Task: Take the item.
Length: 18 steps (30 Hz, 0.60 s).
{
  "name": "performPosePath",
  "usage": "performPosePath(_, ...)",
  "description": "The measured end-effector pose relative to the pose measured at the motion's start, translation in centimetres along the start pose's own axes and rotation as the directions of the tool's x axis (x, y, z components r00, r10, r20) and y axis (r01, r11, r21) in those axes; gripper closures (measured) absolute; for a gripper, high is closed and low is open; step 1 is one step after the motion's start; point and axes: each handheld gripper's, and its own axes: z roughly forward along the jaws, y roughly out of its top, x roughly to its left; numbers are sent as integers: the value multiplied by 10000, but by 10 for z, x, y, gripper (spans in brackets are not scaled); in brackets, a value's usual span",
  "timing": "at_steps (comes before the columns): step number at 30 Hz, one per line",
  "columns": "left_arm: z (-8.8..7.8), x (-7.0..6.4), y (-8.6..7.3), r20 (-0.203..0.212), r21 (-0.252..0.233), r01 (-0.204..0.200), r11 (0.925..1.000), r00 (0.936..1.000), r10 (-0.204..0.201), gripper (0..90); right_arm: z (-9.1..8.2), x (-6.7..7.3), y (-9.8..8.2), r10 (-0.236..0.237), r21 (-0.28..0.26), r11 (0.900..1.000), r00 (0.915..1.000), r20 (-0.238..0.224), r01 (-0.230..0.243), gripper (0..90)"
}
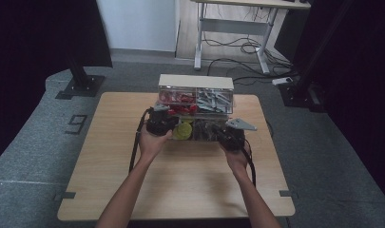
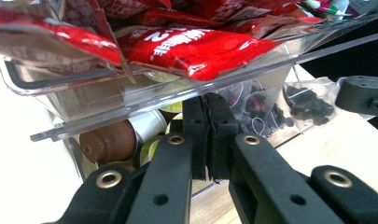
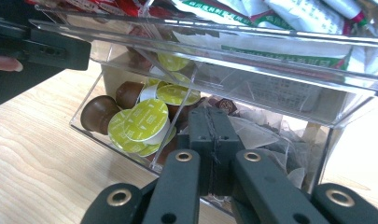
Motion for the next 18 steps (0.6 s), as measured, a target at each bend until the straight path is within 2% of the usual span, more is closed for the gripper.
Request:
performPosePath(12,-1,-1,0,-29,-2,18,10000,10000,-18,882,-20,-1,1,-140,-332,9994,9998,-147,135,894)
performPosePath(18,-1,0,0,-14,0,7,10000,10000,-7,882,-25,-6,-1,-201,-322,9993,9998,-56,199,894)
